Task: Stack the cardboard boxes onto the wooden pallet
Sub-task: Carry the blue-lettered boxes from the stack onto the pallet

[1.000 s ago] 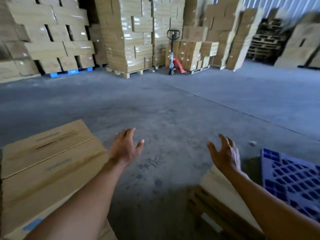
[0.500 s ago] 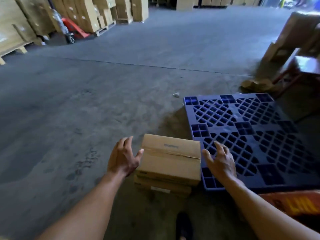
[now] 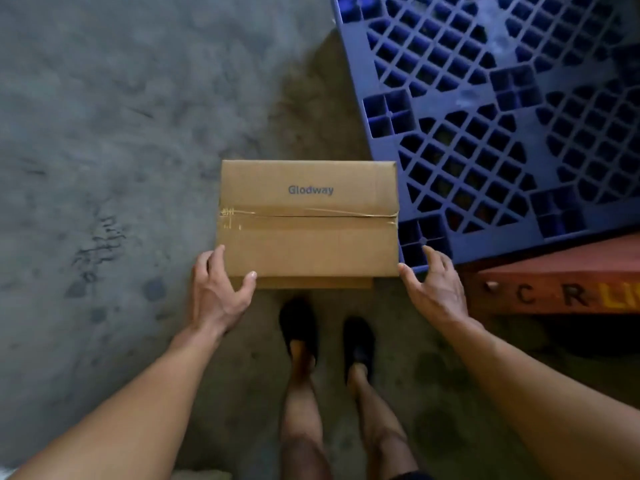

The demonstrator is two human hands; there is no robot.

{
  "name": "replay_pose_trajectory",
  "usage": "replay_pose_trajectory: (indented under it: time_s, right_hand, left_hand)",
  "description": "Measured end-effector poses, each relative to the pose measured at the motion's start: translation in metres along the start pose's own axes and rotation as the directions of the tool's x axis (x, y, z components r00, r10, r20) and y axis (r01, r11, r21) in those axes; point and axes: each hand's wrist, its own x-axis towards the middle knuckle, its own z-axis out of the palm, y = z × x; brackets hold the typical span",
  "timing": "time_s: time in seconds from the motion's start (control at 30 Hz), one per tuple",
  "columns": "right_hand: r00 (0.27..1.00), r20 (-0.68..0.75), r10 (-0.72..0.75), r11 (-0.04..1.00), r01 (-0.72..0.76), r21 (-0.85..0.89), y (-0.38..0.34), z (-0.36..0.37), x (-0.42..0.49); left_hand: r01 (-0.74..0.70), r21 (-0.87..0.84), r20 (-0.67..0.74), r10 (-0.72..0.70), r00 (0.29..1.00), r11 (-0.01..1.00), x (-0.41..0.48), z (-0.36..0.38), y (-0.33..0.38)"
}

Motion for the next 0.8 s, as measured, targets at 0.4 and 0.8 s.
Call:
replay_pose_trajectory:
  time_s: [0.4, 0.8]
  right_hand:
    - [0.980, 0.027, 0.198, 0.980, -0.198, -0.003, 0.008, 0.105, 0.083]
    - [0.936, 0.135, 0.326, 0.911, -0.349, 0.222, 0.002, 0.121, 0.104]
  left_hand:
    - [0.178, 0.062, 0.073, -0.183, 0.980, 0.982, 0.138, 0.080, -0.095]
    - [0.347, 0.016, 0.336, -0.332, 0.882, 0.938, 0.177, 0.091, -0.137]
